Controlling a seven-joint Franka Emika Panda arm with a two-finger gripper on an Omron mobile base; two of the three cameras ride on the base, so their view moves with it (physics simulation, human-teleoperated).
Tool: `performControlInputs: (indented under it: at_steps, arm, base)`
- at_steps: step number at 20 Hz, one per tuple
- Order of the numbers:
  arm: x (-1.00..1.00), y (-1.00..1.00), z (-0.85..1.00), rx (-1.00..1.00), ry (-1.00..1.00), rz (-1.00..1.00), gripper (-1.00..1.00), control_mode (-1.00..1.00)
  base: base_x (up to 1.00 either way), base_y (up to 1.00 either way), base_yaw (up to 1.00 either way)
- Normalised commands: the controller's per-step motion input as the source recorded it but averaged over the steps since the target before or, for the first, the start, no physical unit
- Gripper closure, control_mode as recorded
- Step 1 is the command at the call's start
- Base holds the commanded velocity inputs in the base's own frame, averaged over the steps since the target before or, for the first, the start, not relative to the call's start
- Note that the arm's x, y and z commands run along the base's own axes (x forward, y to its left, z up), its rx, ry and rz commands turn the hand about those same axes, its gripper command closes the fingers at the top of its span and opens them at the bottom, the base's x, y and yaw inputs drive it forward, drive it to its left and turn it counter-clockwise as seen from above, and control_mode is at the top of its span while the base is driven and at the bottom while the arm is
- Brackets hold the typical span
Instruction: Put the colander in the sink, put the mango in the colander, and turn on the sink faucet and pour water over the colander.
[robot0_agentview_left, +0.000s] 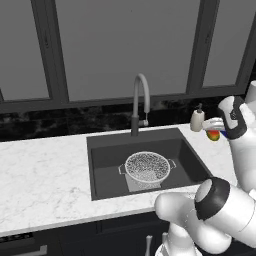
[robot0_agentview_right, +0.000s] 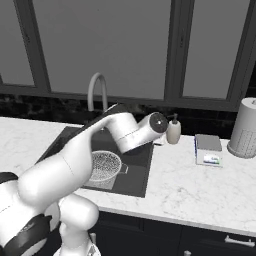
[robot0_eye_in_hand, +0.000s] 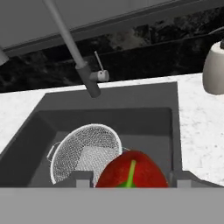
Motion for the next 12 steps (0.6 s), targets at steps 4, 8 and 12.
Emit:
performControlInputs:
  at_steps: [4, 8, 12]
  arm:
    - [0.0, 0.54, 0.51, 0.15, 0.51, 0.2, 1.0, -1.0]
    - [0.0, 0.17, -0.01, 0.26, 0.32, 0.22, 1.0, -1.0]
    - [0.0, 0.13, -0.39, 0.19, 0.01, 0.15, 1.0, -1.0]
  base:
    - [0.0, 0.0, 0.0]
    - [0.0, 0.0, 0.0]
    - [0.0, 0.0, 0.0]
